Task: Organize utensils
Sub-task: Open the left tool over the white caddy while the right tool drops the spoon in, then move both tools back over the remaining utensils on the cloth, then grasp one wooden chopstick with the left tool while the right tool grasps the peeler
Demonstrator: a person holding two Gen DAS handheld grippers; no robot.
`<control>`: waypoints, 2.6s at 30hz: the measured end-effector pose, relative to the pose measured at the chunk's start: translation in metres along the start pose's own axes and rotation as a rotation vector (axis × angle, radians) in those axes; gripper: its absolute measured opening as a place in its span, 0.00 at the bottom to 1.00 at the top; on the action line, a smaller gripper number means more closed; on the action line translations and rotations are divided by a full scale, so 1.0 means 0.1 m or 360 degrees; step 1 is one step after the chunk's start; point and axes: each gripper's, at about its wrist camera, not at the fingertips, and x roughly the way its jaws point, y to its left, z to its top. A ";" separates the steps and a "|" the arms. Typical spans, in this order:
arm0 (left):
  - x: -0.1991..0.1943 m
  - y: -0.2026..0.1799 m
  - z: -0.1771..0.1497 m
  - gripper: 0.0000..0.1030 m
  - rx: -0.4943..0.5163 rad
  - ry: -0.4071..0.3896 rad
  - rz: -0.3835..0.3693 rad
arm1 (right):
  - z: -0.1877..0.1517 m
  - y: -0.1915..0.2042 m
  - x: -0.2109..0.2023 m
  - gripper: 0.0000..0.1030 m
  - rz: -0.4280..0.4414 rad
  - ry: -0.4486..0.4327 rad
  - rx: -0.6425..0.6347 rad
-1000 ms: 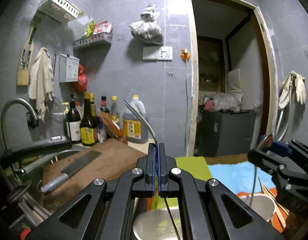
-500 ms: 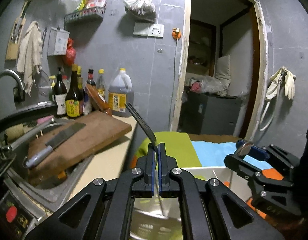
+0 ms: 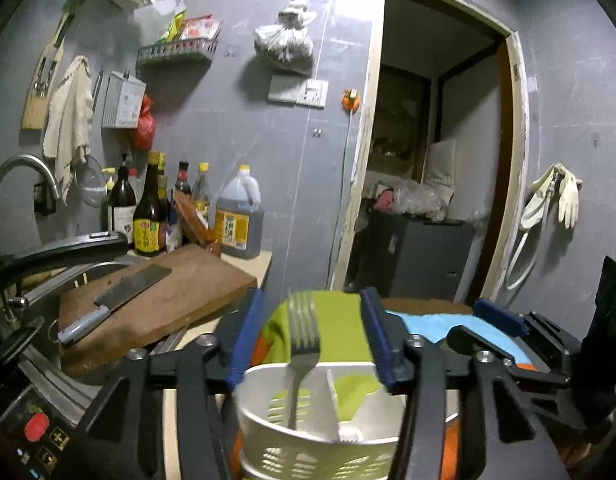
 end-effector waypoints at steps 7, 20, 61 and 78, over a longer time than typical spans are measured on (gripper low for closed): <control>-0.08 -0.27 0.09 0.70 -0.0037 -0.0086 -0.0088 | 0.23 -0.21 -0.41 0.81 -0.0152 -0.0148 0.0015; -0.09 -0.99 0.02 0.90 -0.0055 -0.0105 -0.0278 | 0.26 -0.75 -1.25 1.00 -0.0499 -0.0237 0.0036; 1.37 -2.04 -1.11 0.42 0.0307 0.0929 -0.0398 | -1.23 -1.81 -1.06 0.50 -0.0578 0.0923 0.0543; 2.08 -2.13 -1.19 0.20 0.0287 0.1307 -0.0337 | -1.34 -1.92 -0.80 0.38 -0.0581 0.1119 0.0700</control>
